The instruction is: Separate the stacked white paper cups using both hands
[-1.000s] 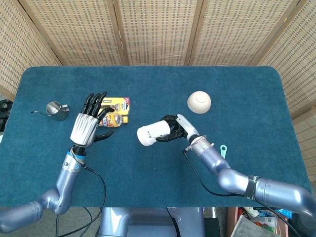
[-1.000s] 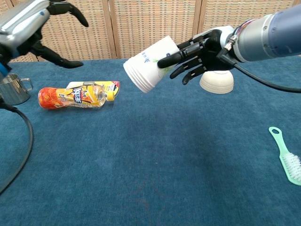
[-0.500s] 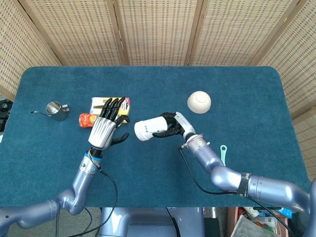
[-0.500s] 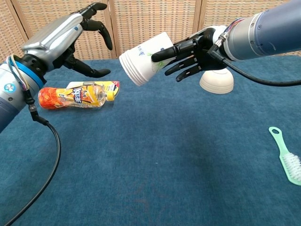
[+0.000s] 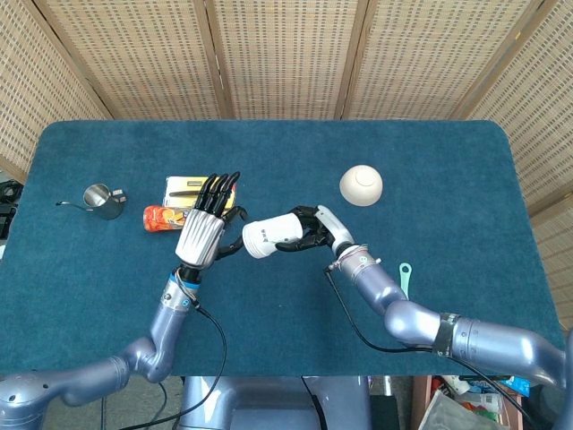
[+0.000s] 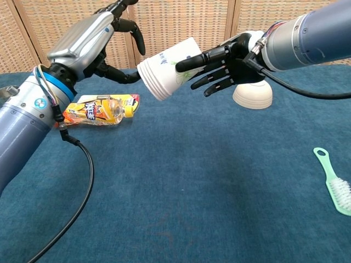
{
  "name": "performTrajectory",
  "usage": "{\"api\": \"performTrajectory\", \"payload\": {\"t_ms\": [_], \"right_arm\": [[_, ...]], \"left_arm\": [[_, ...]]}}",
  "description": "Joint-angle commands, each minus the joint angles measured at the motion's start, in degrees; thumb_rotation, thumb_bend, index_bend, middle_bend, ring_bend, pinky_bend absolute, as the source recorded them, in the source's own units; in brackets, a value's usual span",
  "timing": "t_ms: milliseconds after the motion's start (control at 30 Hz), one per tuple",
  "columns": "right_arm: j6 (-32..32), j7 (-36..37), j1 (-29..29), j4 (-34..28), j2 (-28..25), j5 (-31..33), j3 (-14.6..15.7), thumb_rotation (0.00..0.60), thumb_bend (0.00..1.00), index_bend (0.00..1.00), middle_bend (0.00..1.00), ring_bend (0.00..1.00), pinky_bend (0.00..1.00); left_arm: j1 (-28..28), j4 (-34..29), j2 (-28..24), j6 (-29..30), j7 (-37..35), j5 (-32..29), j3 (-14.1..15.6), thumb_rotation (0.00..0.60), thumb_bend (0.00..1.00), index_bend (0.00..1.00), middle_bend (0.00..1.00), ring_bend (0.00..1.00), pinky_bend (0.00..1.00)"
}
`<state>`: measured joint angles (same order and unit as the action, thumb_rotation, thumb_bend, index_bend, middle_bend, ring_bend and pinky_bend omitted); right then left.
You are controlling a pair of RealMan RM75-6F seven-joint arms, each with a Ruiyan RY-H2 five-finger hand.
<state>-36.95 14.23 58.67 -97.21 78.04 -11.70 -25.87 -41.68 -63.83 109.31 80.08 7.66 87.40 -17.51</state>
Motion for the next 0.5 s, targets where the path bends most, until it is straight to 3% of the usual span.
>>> {"api": "performTrajectory", "payload": {"t_ms": [33,233,500], "right_arm": [[0.09,0.12,-0.02,-0.11,-0.25,-0.04,0.14,0.600,0.36,0.58,0.61,0.47,0.62],[0.05,0.48,-0.14,-0.39,-0.74,-0.25,0.34,0.600,0.36,0.58,0.61,0.47,0.62],[0.44,1.20,-0.42,-0.41,-1.02,-0.99,0.65,0.600,0.37,0.58,0.61,0.47,0.62]], "left_arm": [[-0.60,0.53,0.83,0.42,-0.67,0.34,0.21,0.600,0.39,0.55,0.00,0.00,0.00],[-1.08,0.49,1.35,0.55,-0.39,0.35,0.61,0.600,0.50,0.58,0.00,0.00,0.00],[-1.47,0.74,1.77,0.73,-0.02,-0.06,0.78,0.600,0.55,0.66,0.00,0.00,0.00]]}}
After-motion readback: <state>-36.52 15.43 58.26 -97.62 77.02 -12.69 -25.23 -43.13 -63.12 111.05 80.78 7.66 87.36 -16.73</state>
